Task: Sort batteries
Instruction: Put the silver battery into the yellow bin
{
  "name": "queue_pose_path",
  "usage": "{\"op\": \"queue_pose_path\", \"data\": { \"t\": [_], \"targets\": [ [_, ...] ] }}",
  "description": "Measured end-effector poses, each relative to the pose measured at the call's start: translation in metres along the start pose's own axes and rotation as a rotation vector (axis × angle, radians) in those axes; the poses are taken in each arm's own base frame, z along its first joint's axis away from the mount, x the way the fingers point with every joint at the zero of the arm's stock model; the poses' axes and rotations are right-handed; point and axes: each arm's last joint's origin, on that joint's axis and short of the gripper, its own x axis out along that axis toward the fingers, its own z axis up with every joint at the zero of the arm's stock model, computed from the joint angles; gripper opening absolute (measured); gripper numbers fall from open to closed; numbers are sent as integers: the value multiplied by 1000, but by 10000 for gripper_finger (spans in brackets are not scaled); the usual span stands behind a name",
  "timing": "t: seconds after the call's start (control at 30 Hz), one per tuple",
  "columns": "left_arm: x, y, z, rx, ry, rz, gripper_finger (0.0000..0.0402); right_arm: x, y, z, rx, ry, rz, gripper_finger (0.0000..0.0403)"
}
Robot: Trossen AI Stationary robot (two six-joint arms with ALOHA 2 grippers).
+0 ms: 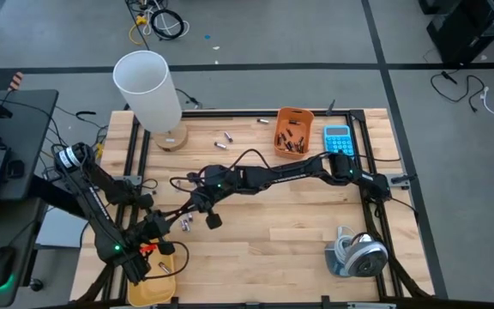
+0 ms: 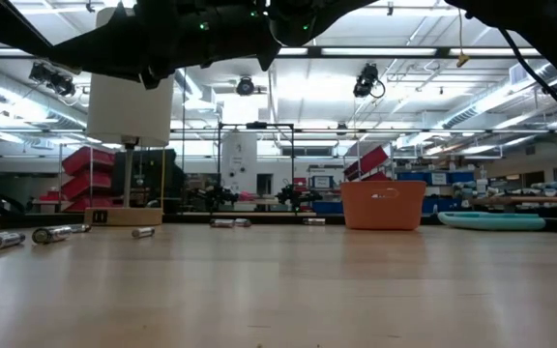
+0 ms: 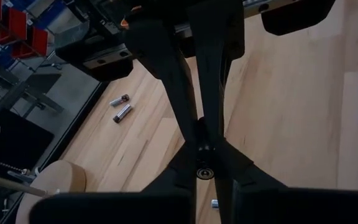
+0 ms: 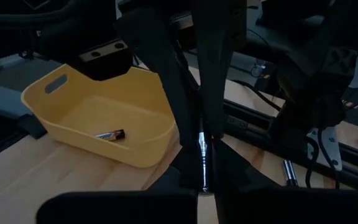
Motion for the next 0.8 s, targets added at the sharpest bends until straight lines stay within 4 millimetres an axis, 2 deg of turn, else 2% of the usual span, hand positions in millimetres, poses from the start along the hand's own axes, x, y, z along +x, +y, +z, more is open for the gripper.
{"op": "queue_pose_path", "data": {
  "t": [0.17, 0.3, 0.47, 0.63, 0.73, 0.8],
  "targets": [
    [0, 0, 0, -1, 4, -1, 14, 0, 0, 0, 3, -1, -1, 48],
    [-1, 1, 0, 5, 33, -1, 14, 0, 0, -1, 28, 8, -3, 59],
    [-12, 0, 15, -27, 165, -57, 14, -8, -5, -4, 123, 85, 15, 61],
    [-41, -1, 48, -18, 432, -281, 15, -33, -14, 3, 187, 218, 7, 62],
    [-59, -3, 67, -90, 586, -464, 22, -44, -14, 1, 223, 315, 11, 61],
    [-69, -9, 72, -139, 638, -582, 23, -47, -12, -5, 245, 382, 10, 61]
  ]
}}
